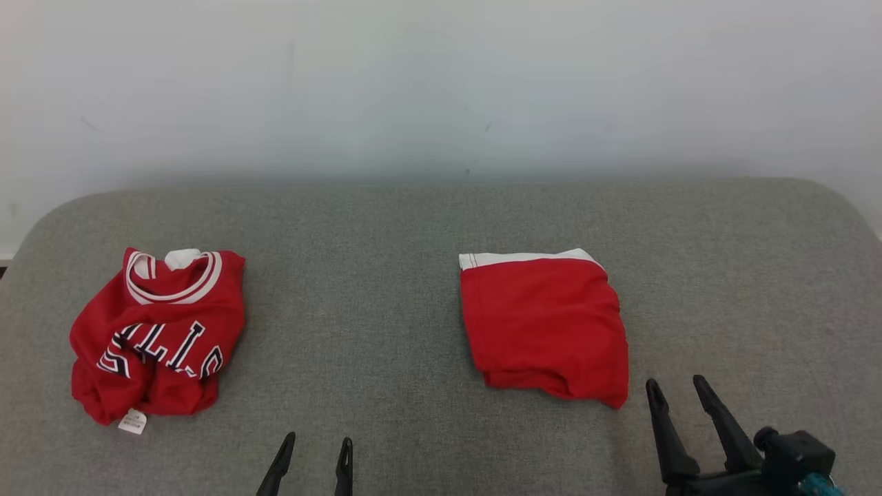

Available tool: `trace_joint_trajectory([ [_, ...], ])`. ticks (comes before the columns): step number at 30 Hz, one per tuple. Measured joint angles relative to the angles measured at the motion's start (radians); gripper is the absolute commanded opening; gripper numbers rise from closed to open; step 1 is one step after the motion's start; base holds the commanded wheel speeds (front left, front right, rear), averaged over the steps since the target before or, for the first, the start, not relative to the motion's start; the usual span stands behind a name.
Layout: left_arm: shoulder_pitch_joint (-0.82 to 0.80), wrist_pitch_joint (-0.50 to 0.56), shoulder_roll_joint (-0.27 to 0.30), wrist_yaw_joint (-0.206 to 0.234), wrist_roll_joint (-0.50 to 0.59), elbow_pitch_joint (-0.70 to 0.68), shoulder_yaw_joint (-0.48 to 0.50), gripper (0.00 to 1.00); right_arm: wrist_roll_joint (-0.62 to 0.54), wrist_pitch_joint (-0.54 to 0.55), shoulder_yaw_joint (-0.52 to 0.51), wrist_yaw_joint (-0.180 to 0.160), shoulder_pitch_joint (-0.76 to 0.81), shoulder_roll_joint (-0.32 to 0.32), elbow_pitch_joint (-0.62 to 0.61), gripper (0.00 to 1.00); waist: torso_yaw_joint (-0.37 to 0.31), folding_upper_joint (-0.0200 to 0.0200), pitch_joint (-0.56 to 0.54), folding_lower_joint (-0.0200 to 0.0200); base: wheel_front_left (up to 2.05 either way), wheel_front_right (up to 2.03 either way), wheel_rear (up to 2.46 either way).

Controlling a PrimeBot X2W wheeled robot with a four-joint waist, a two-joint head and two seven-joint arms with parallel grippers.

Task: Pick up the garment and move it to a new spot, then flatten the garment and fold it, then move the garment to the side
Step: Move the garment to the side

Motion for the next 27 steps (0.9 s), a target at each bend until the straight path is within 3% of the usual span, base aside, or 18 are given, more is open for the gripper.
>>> trace_joint_trajectory([
  [12,-0.081,0.0,0.0,-0.022,0.007,-0.003,-0.021,1.0,0.382,0.035,0.213,0.0,-0.32,-0.146,0.263,1.0,0.033,0.0,0.103,0.0001,0.0,0.0,0.0],
  [15,-0.103,0.0,0.0,-0.026,0.003,0.0,-0.026,1.0,0.424,0.045,0.251,0.0,-0.388,-0.185,0.31,1.0,0.042,0.0,0.135,0.0001,0.0,0.0,0.0],
  [27,-0.17,0.0,0.0,-0.036,-0.002,0.013,-0.042,1.0,0.633,0.097,0.355,0.0,-0.514,-0.217,0.414,1.0,0.076,0.0,0.231,0.0001,0.0,0.0,0.0],
])
